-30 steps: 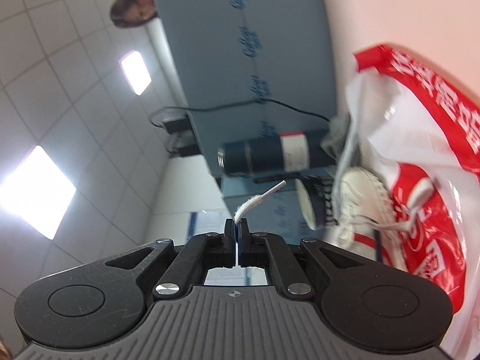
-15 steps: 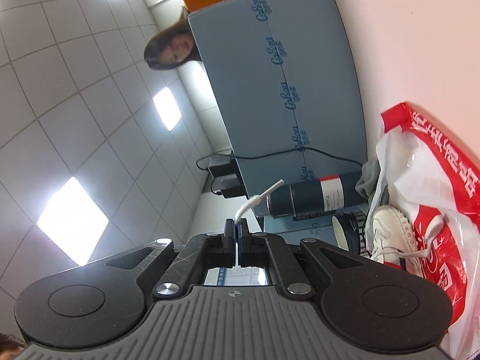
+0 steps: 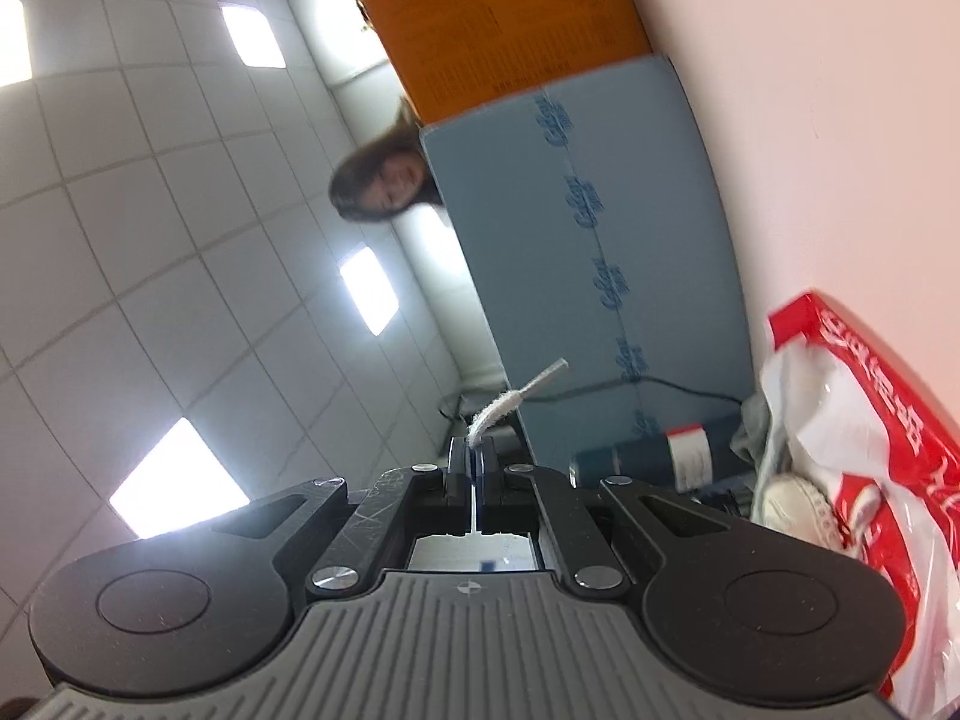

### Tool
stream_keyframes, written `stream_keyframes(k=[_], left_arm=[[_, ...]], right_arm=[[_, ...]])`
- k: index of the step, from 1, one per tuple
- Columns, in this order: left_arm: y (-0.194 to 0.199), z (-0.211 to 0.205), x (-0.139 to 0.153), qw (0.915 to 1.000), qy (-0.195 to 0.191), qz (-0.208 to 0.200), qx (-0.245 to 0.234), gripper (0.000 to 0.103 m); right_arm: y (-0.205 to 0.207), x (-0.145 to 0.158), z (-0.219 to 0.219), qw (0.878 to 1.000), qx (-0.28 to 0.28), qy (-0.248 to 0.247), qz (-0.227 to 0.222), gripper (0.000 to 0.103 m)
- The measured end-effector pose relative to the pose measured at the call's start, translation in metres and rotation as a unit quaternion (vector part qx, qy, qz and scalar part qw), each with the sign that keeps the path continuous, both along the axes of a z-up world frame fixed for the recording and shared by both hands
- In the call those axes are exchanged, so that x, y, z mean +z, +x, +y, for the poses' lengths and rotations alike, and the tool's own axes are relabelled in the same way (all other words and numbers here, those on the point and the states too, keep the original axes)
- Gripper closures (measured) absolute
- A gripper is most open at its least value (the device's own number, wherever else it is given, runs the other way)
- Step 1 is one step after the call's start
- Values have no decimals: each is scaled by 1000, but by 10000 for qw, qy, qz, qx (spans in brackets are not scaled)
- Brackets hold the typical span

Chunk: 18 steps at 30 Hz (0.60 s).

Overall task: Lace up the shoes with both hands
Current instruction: 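Pull the lace end up and away from the sneaker with the right gripper, then open both grippers and release the laces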

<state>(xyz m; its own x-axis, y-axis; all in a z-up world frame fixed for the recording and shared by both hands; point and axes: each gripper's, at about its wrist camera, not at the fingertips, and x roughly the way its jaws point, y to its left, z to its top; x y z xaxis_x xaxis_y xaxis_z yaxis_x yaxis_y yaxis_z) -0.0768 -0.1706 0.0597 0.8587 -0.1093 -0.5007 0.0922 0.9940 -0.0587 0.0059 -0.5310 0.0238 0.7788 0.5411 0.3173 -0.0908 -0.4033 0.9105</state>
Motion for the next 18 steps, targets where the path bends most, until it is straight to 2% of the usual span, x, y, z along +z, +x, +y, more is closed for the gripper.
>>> stream_keyframes(k=[3, 6, 8, 9, 10, 11, 12, 13, 15, 18], left_arm=[[0, 0, 0, 10000, 0, 21, 4, 89], [0, 4, 1, 9999, -106, 64, -15, 87], [-2, 7, 1, 9998, -177, 86, -40, 84], [-2, 8, 1, 9997, -206, 98, -68, 83], [-3, 10, 1, 9996, -221, 104, -104, 78], [-5, 11, 2, 9996, -228, 94, -142, 71], [-7, 12, 2, 9995, -232, 74, -179, 67], [-8, 13, 3, 9995, -236, 55, -216, 60], [-11, 14, 4, 9993, -231, 16, -276, 56], [-13, 13, 4, 9991, -187, -3, -385, 52]], right_arm=[[-5, -2, -8, 9996, -126, -187, 183, 101], [-17, -5, -23, 9915, -451, -878, 851, 97], [-28, -5, -34, 9737, -752, -1521, 1518, 83], [-33, -4, -41, 9591, -908, -1916, 1874, 67], [-36, -2, -46, 9481, -998, -2217, 2050, 63], [-38, 0, -49, 9404, -1032, -2454, 2118, 63], [-38, 2, -52, 9343, -1018, -2660, 2145, 57], [-37, 6, -52, 9292, -954, -2858, 2141, 44], [-33, 16, -46, 9168, -852, -3325, 2039, 35], [-23, 30, -27, 9066, -608, -3859, 1597, 34]])
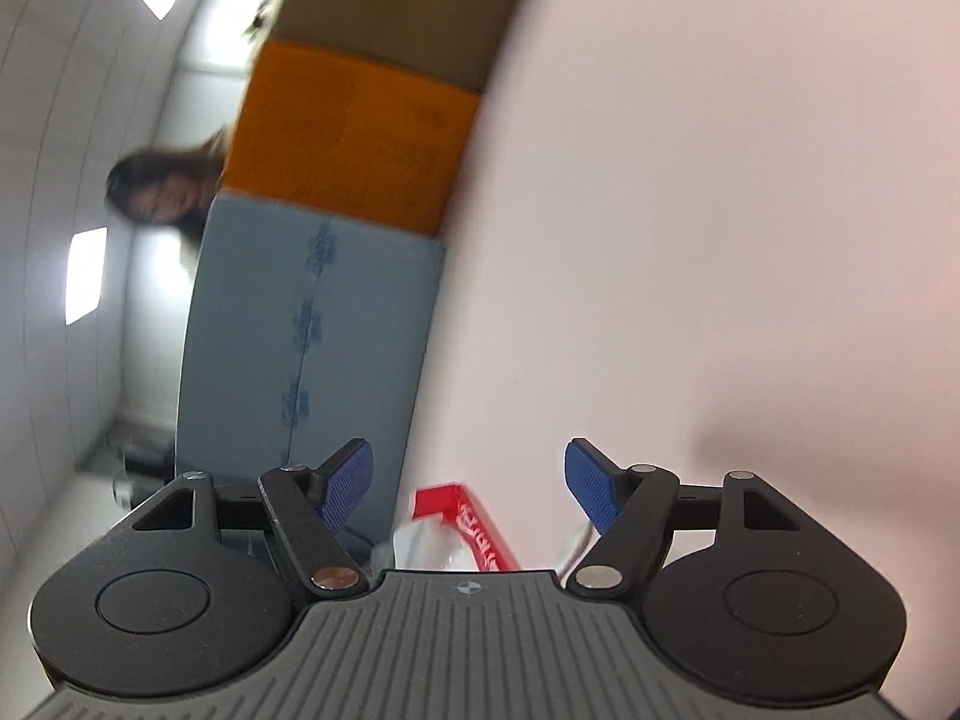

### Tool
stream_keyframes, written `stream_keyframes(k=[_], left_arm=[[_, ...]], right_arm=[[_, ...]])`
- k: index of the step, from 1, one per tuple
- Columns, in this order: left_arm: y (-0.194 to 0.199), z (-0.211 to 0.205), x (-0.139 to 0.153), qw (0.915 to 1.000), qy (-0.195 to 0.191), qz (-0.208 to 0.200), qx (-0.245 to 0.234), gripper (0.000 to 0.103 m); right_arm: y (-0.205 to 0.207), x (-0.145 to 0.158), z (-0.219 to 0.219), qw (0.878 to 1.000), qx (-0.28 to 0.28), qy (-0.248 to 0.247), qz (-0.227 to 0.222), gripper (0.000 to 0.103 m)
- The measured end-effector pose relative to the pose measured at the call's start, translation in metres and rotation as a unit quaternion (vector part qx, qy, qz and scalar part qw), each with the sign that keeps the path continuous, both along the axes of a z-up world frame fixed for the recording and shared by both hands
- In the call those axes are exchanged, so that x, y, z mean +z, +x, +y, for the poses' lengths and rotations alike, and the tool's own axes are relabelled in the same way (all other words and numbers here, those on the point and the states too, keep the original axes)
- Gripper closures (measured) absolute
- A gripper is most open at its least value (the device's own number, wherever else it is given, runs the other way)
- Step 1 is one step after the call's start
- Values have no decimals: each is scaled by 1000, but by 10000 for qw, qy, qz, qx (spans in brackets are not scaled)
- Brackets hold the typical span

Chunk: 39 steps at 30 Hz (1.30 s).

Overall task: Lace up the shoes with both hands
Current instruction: 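Open both grippers and release the laces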

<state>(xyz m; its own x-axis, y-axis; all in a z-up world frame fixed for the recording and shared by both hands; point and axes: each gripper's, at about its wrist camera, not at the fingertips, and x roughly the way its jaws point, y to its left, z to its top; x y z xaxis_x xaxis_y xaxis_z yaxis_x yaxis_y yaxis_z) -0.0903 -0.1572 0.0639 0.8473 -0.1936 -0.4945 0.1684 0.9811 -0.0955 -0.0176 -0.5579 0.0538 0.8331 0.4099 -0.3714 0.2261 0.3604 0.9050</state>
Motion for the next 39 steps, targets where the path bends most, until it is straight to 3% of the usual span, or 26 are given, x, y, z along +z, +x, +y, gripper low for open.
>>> stream_keyframes(k=[3, 5, 7, 15, 22, 27, 30, 32, 34, 39], left_arm=[[-3, 1, 1, 9998, -47, -67, -187, 48], [-5, 2, 4, 9994, -48, -145, -310, 36], [-8, 2, 6, 9990, 2, -243, -375, 30], [-10, 13, 17, 9988, 84, -324, -350, 24], [-7, 35, 29, 9994, 63, -324, 109, 21], [-6, 47, 27, 9988, 70, -288, 399, 21], [2, 51, 25, 9983, 58, -218, 534, 21], [8, 54, 24, 9981, 48, -206, 584, 21], [15, 55, 22, 9980, 26, -173, 613, 21], [34, 56, 15, 9974, 49, 89, 712, 21]], right_arm=[[10, 9, 25, 9980, 537, -200, -266, 30], [14, 14, 42, 9951, 863, -268, -404, 26], [19, 17, 56, 9919, 1138, -265, -492, 22], [45, 17, 89, 9774, 2053, 78, -509, 16], [71, 22, 137, 9463, 3152, -383, -611, 16], [86, 8, 156, 9391, 3401, -373, -316, 17], [92, 5, 163, 9344, 3443, -854, -320, 18], [97, 7, 168, 9239, 3552, -1354, -432, 22], [99, 9, 172, 9077, 3735, -1795, -661, 36], [101, 12, 179, 8579, 4286, -2602, -1122, 57]])
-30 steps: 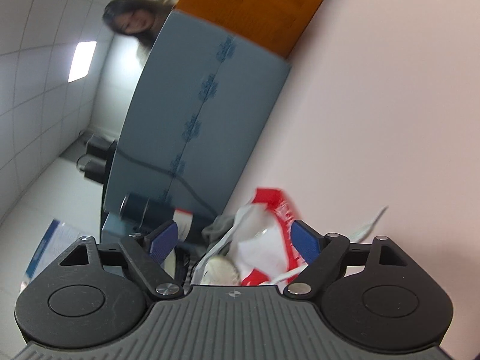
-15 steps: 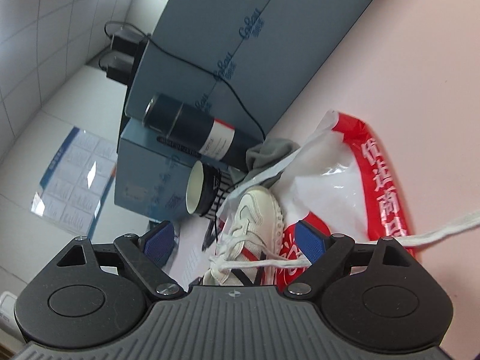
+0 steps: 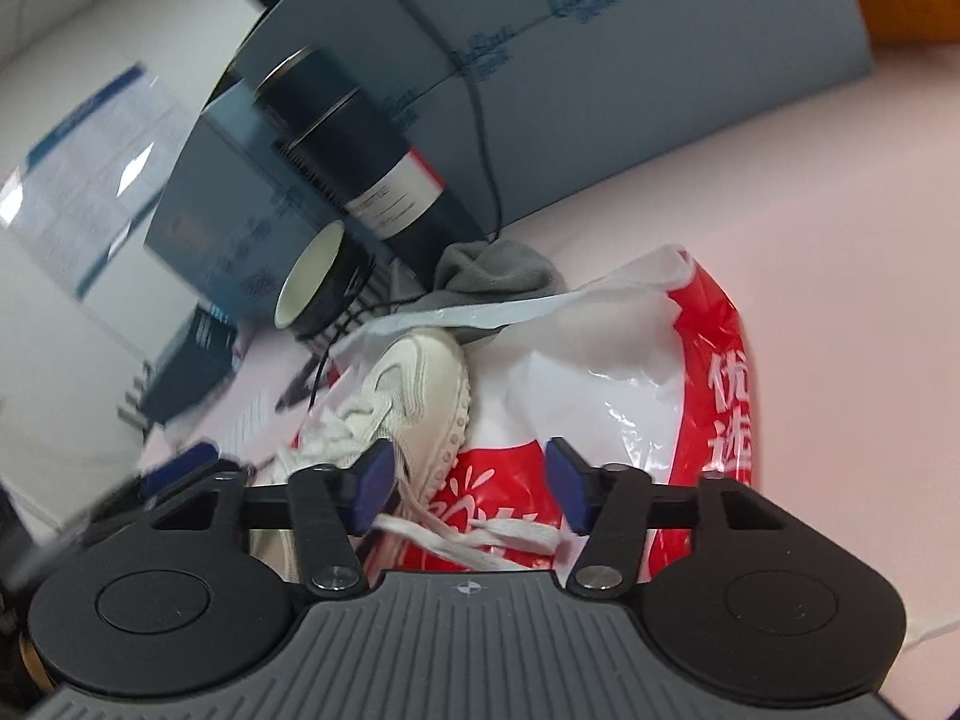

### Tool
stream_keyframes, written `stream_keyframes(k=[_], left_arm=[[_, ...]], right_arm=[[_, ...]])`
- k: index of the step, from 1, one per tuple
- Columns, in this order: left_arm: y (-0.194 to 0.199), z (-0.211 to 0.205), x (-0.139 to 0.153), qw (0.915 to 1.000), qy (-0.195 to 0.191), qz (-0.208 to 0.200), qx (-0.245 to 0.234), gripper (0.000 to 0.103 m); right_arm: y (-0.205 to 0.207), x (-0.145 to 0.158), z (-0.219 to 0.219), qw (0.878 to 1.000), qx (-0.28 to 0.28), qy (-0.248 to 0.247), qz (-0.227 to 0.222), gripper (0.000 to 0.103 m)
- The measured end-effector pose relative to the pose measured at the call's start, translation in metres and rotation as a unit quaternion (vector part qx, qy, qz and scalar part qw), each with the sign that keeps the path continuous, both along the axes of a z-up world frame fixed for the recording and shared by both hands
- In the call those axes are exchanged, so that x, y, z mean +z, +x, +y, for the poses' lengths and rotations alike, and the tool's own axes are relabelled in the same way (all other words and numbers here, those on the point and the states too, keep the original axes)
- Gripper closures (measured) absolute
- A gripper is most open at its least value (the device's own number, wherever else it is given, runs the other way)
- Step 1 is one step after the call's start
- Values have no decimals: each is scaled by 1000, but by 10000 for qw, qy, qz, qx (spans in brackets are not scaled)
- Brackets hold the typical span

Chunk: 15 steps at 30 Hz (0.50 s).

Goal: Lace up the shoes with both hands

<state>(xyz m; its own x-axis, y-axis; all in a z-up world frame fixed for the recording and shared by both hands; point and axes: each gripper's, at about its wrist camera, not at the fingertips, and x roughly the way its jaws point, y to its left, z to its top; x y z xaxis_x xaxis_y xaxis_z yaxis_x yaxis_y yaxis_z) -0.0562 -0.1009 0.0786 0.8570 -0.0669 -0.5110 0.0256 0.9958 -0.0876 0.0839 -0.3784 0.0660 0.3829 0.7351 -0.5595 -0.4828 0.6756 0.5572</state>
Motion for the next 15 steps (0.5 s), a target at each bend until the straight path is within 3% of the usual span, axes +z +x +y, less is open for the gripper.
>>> stream_keyframes(k=[4, 11, 12, 15], left_arm=[[6, 3, -4, 9999, -35, 148, 78, 20], [11, 10, -7, 9990, -144, 334, 277, 20], [12, 10, -7, 9987, -155, 364, 309, 20], [12, 12, -9, 9978, -117, 480, 449, 19]], right_arm=[[-7, 4, 14, 9918, 622, -811, -768, 57], [-16, -6, 39, 9570, 1689, -1815, -1506, 58], [-17, -8, 42, 9523, 1776, -1921, -1572, 61], [-16, -15, 48, 9464, 1931, -2076, -1549, 86]])
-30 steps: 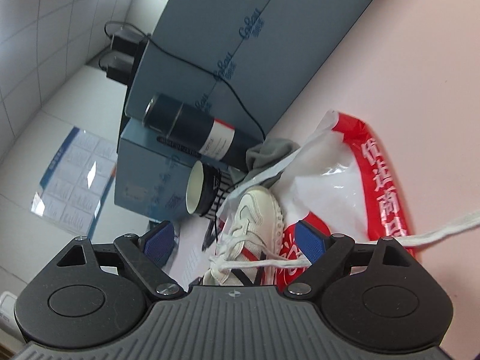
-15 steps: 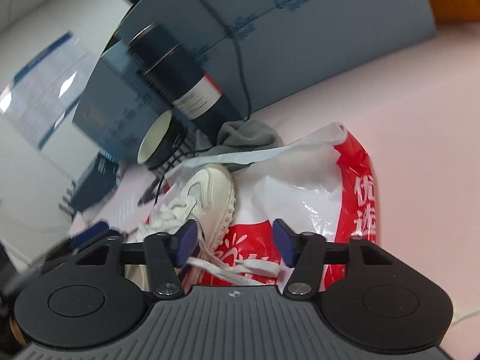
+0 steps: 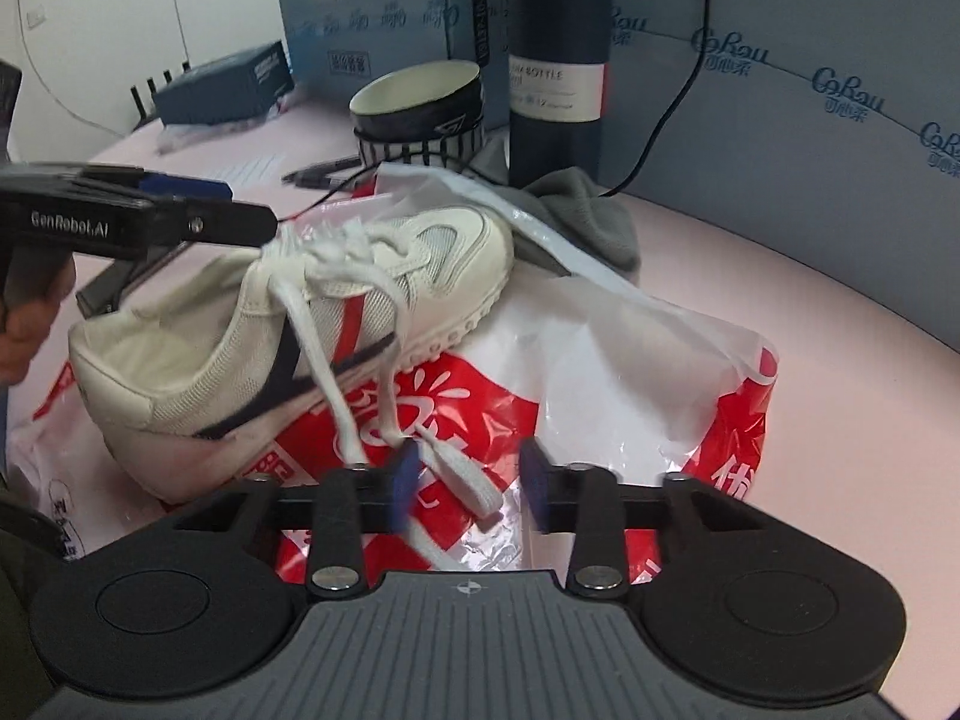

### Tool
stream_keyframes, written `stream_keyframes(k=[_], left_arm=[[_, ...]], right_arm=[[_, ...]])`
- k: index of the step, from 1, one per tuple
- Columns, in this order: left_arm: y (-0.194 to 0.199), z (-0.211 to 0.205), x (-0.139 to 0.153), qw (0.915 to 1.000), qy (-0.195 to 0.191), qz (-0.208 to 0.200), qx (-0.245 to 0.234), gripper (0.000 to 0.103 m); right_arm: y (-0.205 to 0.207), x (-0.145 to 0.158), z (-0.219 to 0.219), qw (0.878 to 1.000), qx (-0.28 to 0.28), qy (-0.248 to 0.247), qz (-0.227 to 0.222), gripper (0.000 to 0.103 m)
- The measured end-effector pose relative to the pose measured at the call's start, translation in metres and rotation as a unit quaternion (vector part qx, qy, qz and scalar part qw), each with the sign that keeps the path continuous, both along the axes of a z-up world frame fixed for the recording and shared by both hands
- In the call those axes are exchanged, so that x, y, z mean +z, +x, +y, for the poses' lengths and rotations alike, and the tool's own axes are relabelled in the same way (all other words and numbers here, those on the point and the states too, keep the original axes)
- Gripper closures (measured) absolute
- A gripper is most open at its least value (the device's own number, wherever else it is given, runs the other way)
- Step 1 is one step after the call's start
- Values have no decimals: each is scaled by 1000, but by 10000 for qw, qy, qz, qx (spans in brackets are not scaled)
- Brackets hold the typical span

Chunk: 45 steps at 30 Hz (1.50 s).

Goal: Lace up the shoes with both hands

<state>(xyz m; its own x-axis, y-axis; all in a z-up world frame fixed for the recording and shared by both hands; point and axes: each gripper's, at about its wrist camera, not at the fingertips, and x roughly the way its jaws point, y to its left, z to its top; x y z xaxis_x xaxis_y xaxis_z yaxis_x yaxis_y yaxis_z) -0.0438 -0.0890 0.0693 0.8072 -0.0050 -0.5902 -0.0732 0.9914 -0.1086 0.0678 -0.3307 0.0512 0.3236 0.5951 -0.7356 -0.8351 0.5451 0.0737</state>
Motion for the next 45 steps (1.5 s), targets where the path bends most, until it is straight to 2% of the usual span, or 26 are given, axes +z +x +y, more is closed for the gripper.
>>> stream_keyframes(k=[4, 11, 16, 29, 30, 32, 34, 40, 45], left_arm=[[0, 4, -2, 9997, 14, 163, 206, 19], [2, 8, -7, 9983, 67, 401, 425, 19], [1, 10, -8, 9974, 72, 500, 509, 19], [-1, 11, -9, 9961, 159, 613, 608, 19], [-1, 11, -9, 9961, 160, 615, 612, 19], [-1, 11, -10, 9960, 163, 620, 621, 18], [-1, 11, -10, 9959, 168, 619, 635, 18], [1, 13, -12, 9948, 154, 689, 730, 18], [0, 15, -10, 9948, 159, 648, 767, 18]], right_arm=[[3, -4, 0, 9999, -15, 33, 155, 96], [13, 26, -13, 9973, -484, 474, -280, 96], [23, 40, -18, 9931, -779, 618, -619, 96], [39, 27, -16, 9905, -936, 887, -473, 95], [39, 27, -17, 9907, -910, 907, -453, 94], [37, 28, -19, 9907, -886, 911, -477, 86], [35, 29, -22, 9903, -873, 943, -521, 65], [28, 28, -27, 9910, -649, 1029, -564, 64], [25, 20, -19, 9932, -554, 900, -493, 59]])
